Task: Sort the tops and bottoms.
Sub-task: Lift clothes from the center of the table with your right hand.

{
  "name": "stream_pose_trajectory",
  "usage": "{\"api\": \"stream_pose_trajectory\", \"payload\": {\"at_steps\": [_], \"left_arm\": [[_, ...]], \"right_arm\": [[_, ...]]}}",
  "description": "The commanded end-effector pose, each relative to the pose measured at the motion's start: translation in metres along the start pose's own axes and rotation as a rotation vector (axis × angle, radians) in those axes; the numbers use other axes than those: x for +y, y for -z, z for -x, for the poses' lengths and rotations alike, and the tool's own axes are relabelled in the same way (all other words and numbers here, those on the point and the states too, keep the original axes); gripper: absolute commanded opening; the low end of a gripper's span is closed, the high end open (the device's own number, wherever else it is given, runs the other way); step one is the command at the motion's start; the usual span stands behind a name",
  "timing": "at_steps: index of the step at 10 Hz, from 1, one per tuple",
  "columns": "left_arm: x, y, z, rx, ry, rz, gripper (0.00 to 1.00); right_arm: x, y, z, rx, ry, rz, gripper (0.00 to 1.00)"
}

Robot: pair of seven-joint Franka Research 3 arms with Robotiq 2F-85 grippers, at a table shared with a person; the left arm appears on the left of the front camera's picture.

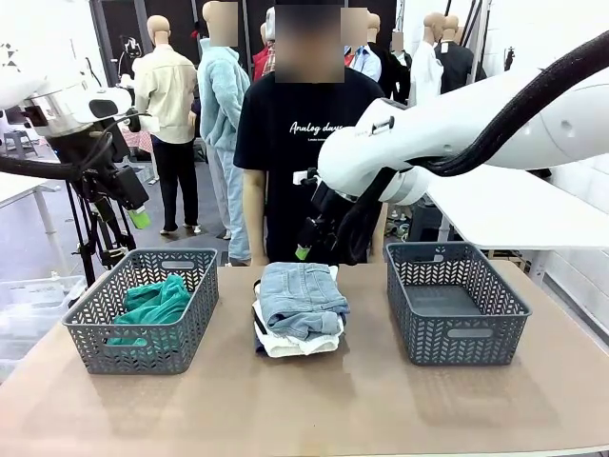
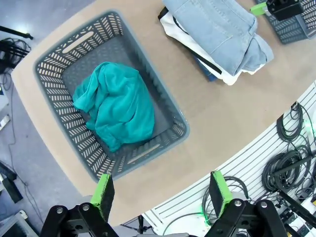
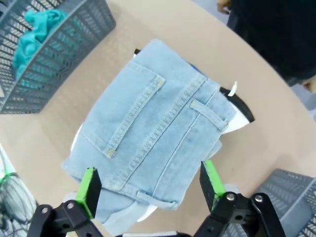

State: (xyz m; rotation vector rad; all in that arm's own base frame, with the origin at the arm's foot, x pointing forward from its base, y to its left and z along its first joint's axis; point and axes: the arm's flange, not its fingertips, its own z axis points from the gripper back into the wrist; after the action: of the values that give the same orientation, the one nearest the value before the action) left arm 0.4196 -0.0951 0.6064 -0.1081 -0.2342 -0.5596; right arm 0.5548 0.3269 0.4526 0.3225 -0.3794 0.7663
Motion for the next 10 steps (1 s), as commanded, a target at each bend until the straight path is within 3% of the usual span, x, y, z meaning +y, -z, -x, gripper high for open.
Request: {"api": "stream_pose_trajectory", "payload": {"at_steps": [1,3,5,10], "left_arm": [[0.002,-0.001,0.002,-0.004,0.015,0.025,1.0],[0.002,-0.001,0.002,-0.004,0.015,0.025,1.0],[0.002,-0.001,0.002,-0.004,0.015,0.025,1.0],[0.002,-0.001,0.002,-0.004,0.015,0.025,1.0]], "right_arm": [[0.003,-0.004,0.001,0.008,-0.007,-0.002,1.0],[0.02,-0.004,0.019,-0.015,0.13,0.025,1.0],[0.033,0.008,0.002,0.064,0.223,0.064,1.0],[0.014,0.056,-0.032,0.227,0.418,0.122,1.0]]}}
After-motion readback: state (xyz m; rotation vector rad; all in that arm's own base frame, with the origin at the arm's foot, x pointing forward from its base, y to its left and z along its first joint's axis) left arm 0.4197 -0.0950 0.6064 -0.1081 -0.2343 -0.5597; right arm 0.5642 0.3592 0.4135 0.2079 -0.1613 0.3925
